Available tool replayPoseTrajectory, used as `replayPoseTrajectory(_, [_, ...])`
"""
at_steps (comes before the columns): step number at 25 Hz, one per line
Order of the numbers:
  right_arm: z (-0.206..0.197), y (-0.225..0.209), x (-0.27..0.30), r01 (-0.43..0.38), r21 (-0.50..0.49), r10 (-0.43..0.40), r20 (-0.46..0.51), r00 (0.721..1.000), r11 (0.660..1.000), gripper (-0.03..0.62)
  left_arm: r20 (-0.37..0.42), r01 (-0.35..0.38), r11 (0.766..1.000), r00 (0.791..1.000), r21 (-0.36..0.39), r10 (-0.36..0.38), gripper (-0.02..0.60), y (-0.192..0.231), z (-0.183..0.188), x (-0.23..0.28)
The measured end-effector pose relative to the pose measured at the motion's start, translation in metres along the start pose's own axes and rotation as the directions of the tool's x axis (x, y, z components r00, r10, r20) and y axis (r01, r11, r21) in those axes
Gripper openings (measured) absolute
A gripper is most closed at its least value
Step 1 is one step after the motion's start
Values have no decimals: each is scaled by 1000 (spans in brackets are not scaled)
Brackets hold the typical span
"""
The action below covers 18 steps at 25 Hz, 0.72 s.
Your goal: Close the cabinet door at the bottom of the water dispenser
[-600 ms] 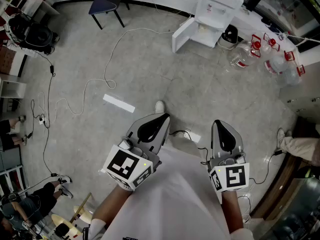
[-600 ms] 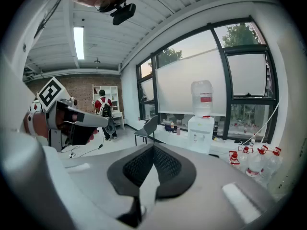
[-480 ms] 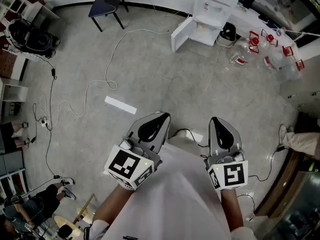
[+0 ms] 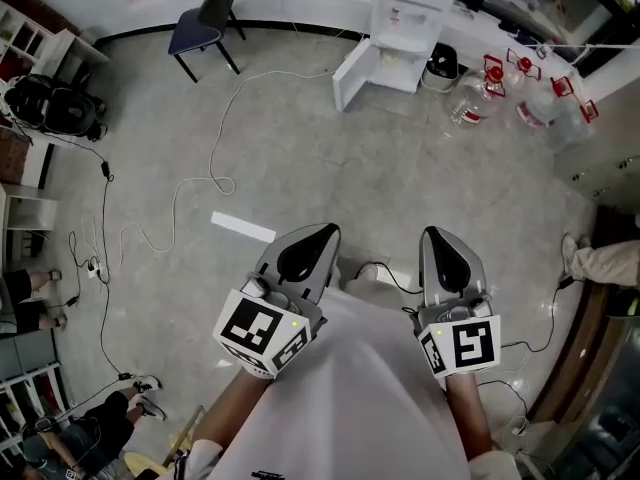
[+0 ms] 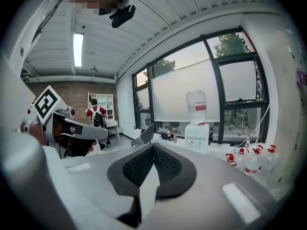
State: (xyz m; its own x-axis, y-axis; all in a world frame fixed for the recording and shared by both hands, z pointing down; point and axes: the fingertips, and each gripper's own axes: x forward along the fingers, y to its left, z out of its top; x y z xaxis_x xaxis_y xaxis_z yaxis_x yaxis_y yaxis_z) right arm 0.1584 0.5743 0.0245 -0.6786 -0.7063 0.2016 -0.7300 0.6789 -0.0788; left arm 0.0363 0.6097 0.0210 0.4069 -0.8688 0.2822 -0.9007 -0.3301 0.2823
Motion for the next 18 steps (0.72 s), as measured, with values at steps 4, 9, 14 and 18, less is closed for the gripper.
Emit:
replayPoseTrajectory(4, [2,0,15,30,17,-30,6,1000,999,8,17,14,1000,1000,-1,-14,6,24,8,3])
replayPoseTrajectory(9, [15,11,59,72,10,-72,-4,997,997,8,38,34,999,999,-4,-34,6,74,34,6])
replayPoseTrajectory(14, [23,16,95,138,46,-138,3,990,989,8,44,61,998,997,11,-62,6,123,53,5])
replayPoseTrajectory(18, [19,28,116,168,47,-167,-14,986,985,9,34,74,997,997,15,-74,6,159,55,6])
